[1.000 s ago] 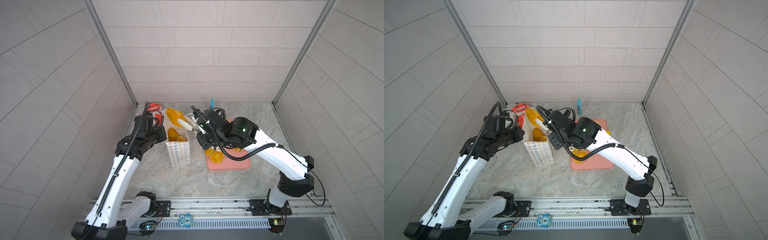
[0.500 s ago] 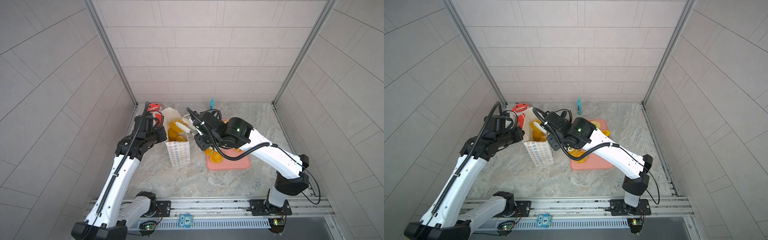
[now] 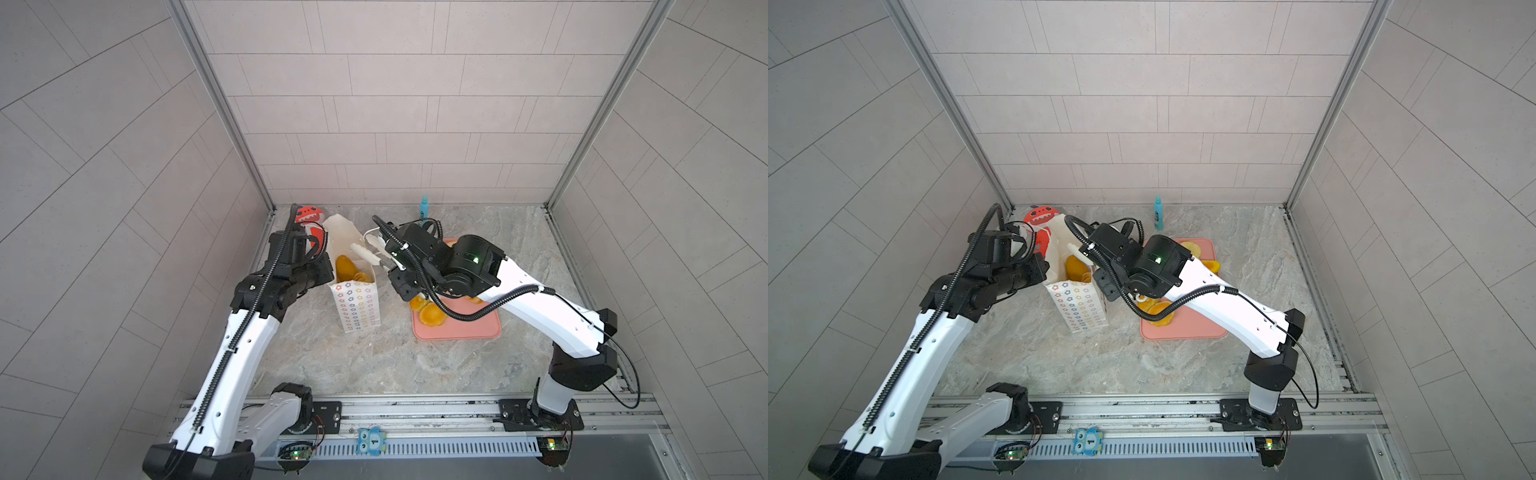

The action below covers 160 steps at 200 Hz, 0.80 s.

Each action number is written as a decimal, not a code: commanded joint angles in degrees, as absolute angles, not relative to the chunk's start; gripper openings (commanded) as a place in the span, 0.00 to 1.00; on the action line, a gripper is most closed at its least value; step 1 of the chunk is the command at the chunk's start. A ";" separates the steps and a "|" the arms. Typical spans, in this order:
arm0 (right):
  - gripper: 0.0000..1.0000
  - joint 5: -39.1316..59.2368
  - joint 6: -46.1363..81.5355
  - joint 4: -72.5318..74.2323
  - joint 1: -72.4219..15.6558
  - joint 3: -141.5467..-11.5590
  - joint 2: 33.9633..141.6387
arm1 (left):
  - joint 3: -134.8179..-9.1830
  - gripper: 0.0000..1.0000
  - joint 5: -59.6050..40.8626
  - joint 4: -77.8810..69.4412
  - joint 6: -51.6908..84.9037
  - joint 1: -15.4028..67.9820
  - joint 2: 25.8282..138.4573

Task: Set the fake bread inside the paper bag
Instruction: 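Lower the roll into the bag held open by the left gripper, then open the tongs to release the roll inside the bag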

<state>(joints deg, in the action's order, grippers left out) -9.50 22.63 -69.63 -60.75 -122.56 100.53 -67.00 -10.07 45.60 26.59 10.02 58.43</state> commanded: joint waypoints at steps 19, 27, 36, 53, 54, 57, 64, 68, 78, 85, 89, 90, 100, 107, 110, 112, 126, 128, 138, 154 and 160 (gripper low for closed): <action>0.39 -11.41 22.24 -68.91 -61.00 -124.45 97.67 | -66.10 0.06 -9.57 45.69 26.81 9.71 57.84; 0.39 -11.55 22.24 -68.75 -61.00 -124.45 97.32 | -66.10 0.06 -9.58 45.62 26.80 9.74 57.86; 0.39 -11.60 22.20 -68.58 -61.02 -124.45 96.95 | -66.12 0.06 -9.52 45.77 26.78 9.83 57.89; 0.39 -12.08 22.07 -68.38 -61.00 -124.69 96.09 | -66.19 0.06 -9.53 45.86 26.76 9.73 57.87; 0.39 -12.11 22.07 -68.38 -61.00 -124.71 96.03 | -66.23 0.06 -9.56 45.82 26.70 9.79 57.85; 0.39 -12.25 22.08 -68.38 -61.00 -124.72 95.90 | -66.21 0.06 -9.50 45.85 26.72 9.74 57.83; 0.39 -12.63 21.98 -68.30 -60.95 -124.72 95.56 | -66.18 0.06 -9.55 45.83 26.72 9.77 57.85; 0.39 -12.93 21.96 -68.34 -60.91 -124.71 95.27 | -66.23 0.06 -9.58 45.87 26.72 9.82 57.84; 0.39 -13.46 21.82 -68.38 -60.91 -124.72 94.69 | -66.27 0.06 -9.58 45.84 26.72 9.67 57.85; 0.39 -13.84 21.71 -68.42 -60.78 -124.72 94.30 | -66.28 0.06 -9.54 45.88 26.72 9.72 57.91; 0.39 -14.10 21.67 -68.46 -60.69 -124.65 93.99 | -66.27 0.06 -9.52 45.93 26.72 9.73 57.91; 0.39 -14.13 21.65 -68.47 -60.67 -124.64 93.93 | -66.31 0.06 -9.55 45.91 26.72 9.79 57.87; 0.39 -14.42 21.53 -68.55 -60.32 -124.46 93.21 | -66.41 0.06 -9.57 45.96 26.72 9.72 57.85; 0.39 -14.63 21.53 -68.64 -60.00 -124.24 92.58 | -66.36 0.06 -9.49 45.94 26.72 9.70 57.85; 0.39 -14.70 21.53 -68.64 -59.81 -124.07 92.34 | -66.39 0.06 -9.57 45.94 26.72 9.78 57.91; 0.39 -14.68 21.53 -68.64 -59.67 -124.03 92.19 | -66.37 0.06 -9.53 45.96 26.72 9.72 57.85; 0.39 -14.73 21.45 -68.73 -58.66 -123.20 90.92 | -66.36 0.06 -9.51 45.95 26.72 9.76 57.91; 0.39 -14.73 21.45 -68.73 -58.52 -123.04 90.78 | -66.38 0.06 -9.54 45.96 26.72 9.76 57.90; 0.39 -14.68 21.45 -68.82 -57.65 -122.19 89.80 | -66.45 0.06 -9.59 45.96 26.71 9.71 57.91; 0.39 -14.14 21.53 -68.75 -55.85 -120.37 88.16 | -66.49 0.06 -9.58 46.04 26.72 9.69 57.89; 0.39 -13.82 21.61 -68.73 -55.21 -119.64 87.55 | -66.54 0.06 -9.56 46.04 26.70 9.71 57.90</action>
<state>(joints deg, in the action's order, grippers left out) -12.67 21.76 -69.25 -57.32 -121.64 90.78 -66.94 -10.07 45.47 26.59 10.02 58.41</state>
